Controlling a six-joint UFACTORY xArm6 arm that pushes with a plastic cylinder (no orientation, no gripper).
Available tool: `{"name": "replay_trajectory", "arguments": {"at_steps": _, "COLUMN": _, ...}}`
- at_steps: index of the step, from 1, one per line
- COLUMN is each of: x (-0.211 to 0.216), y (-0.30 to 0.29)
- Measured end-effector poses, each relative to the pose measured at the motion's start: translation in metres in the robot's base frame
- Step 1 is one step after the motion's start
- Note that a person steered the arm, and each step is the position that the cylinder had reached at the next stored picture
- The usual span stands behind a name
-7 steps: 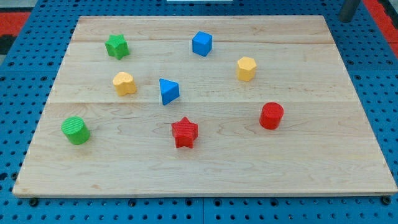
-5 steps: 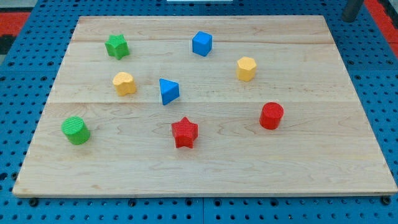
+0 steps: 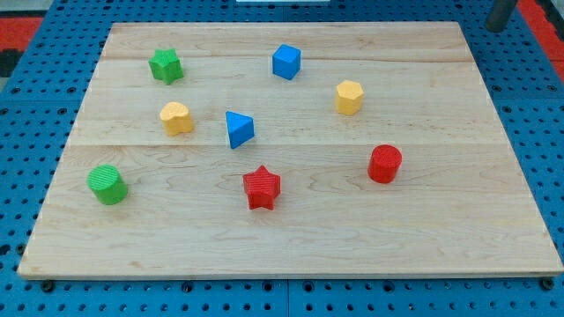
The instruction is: Point at the red circle
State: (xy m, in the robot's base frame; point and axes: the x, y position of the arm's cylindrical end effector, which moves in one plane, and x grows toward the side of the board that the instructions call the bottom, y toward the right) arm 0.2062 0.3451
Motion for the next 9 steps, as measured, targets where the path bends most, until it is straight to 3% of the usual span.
{"name": "replay_trajectory", "arguments": {"at_steps": 3, "x": 0.004, "y": 0.0}}
{"name": "replay_trajectory", "arguments": {"at_steps": 4, "x": 0.062, "y": -0.013}}
{"name": "replay_trajectory", "arguments": {"at_steps": 5, "x": 0.116, "y": -0.083}}
{"name": "replay_trajectory", "arguments": {"at_steps": 6, "x": 0.109, "y": -0.17}}
{"name": "replay_trajectory", "arguments": {"at_steps": 7, "x": 0.126, "y": -0.141}}
{"name": "replay_trajectory", "arguments": {"at_steps": 8, "x": 0.209, "y": -0.1}}
{"name": "replay_trajectory", "arguments": {"at_steps": 9, "x": 0.301, "y": -0.108}}
